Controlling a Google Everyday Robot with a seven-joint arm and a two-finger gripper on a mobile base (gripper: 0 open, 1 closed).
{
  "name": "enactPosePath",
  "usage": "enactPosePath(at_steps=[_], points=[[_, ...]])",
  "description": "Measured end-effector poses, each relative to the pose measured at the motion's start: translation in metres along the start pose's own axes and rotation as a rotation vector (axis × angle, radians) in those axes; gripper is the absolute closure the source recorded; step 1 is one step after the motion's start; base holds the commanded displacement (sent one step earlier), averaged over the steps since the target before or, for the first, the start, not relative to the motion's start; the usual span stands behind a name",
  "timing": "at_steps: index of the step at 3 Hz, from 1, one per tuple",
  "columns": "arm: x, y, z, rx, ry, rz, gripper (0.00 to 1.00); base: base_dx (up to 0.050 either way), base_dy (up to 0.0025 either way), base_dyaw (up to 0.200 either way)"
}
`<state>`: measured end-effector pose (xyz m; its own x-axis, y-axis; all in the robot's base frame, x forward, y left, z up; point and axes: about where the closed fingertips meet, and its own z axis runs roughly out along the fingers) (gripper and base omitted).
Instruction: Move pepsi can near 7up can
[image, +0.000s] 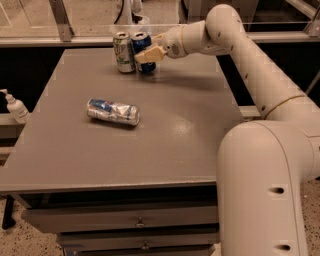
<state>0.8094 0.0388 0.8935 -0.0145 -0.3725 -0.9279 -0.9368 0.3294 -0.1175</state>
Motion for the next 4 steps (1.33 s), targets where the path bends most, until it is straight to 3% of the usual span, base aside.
enactPosePath(at_steps=[2,3,4], points=[[0.002,-0.002,0.013,-0.003,-0.008,0.013,0.13,0.000,0.00000,0.000],[0.006,-0.003,0.012,0.004,-0.008,0.023,0.00,0.000,0.00000,0.000],[0.012,-0.006,0.002,0.019,-0.008,0.036,0.00,0.000,0.00000,0.000]])
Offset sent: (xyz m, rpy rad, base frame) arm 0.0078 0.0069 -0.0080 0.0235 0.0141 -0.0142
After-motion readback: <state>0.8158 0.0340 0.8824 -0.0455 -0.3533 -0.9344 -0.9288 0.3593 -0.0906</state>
